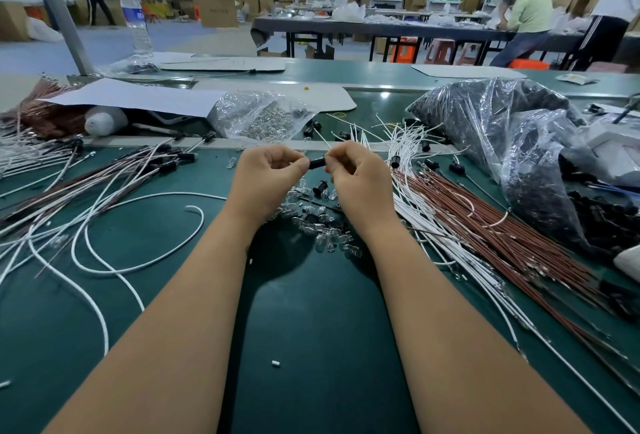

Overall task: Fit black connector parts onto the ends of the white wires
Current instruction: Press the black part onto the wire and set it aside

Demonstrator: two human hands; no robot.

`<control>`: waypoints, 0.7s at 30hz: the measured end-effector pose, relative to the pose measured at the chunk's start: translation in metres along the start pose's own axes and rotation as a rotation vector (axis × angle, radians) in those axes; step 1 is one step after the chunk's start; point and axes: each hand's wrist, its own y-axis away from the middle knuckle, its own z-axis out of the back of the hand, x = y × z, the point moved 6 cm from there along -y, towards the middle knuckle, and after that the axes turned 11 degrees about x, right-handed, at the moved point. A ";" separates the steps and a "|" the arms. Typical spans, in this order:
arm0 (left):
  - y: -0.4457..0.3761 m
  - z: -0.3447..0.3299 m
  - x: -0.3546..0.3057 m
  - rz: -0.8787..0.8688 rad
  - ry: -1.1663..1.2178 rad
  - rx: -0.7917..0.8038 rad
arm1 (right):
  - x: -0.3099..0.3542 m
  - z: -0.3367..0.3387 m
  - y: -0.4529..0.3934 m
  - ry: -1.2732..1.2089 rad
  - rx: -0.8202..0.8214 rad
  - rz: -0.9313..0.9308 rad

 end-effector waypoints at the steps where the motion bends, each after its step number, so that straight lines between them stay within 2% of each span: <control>1: 0.000 0.001 0.000 -0.001 0.007 -0.003 | -0.001 0.001 0.000 0.003 -0.004 -0.012; 7: -0.001 0.008 0.004 0.008 0.056 -0.073 | -0.005 0.014 -0.002 0.114 -0.038 -0.118; 12: 0.000 0.011 0.006 -0.015 0.068 -0.109 | -0.001 0.010 -0.001 0.405 0.227 -0.226; 16: -0.001 0.009 0.010 0.031 0.093 -0.099 | 0.001 -0.001 0.002 0.632 0.452 -0.264; 18: -0.001 0.008 0.012 0.058 0.103 -0.087 | 0.002 -0.005 0.003 0.671 0.486 -0.255; 21: -0.001 0.008 0.016 0.100 0.122 -0.087 | 0.004 -0.007 0.002 0.693 0.453 -0.221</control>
